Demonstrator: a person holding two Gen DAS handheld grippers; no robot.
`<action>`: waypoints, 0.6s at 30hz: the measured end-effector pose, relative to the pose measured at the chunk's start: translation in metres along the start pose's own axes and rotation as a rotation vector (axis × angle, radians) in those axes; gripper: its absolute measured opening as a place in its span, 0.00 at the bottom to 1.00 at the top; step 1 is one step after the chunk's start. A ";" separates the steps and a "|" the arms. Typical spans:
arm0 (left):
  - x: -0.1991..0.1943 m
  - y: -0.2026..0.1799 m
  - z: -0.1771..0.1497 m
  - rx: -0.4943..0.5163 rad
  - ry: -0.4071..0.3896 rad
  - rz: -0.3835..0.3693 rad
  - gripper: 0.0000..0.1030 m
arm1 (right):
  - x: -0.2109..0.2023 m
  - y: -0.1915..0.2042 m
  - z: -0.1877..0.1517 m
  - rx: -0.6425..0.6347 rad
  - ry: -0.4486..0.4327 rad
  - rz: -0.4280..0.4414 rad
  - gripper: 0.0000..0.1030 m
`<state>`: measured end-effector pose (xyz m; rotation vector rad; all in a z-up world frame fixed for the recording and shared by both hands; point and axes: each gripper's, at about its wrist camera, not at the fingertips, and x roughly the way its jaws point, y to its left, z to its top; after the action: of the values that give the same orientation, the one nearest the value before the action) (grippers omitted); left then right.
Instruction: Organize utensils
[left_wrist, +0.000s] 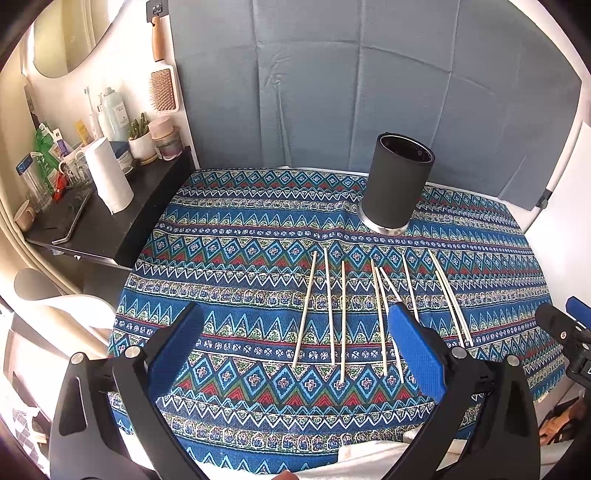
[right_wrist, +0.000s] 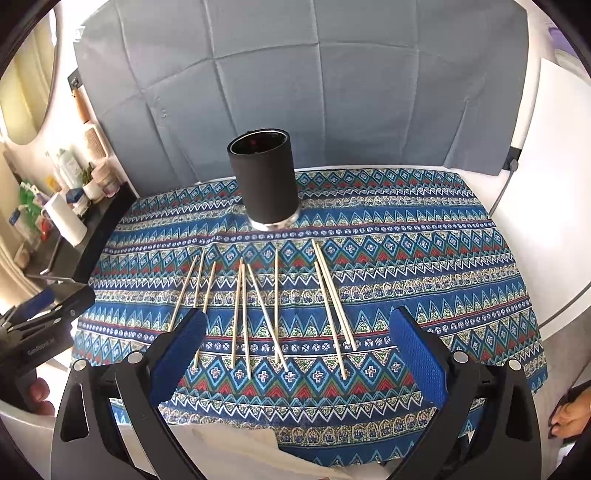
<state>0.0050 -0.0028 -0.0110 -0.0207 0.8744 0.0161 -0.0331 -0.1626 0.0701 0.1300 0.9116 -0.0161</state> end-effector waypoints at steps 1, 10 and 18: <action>0.000 0.000 0.000 0.001 0.000 -0.001 0.95 | 0.000 0.000 0.000 -0.001 0.001 0.000 0.93; 0.000 -0.001 -0.001 0.008 0.002 -0.006 0.95 | -0.003 0.000 -0.001 0.003 -0.001 -0.010 0.93; -0.002 -0.006 -0.002 0.038 -0.008 -0.006 0.95 | -0.003 0.002 -0.001 0.000 0.004 -0.014 0.93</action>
<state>0.0020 -0.0084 -0.0105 0.0118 0.8662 -0.0063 -0.0352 -0.1605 0.0722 0.1239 0.9163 -0.0289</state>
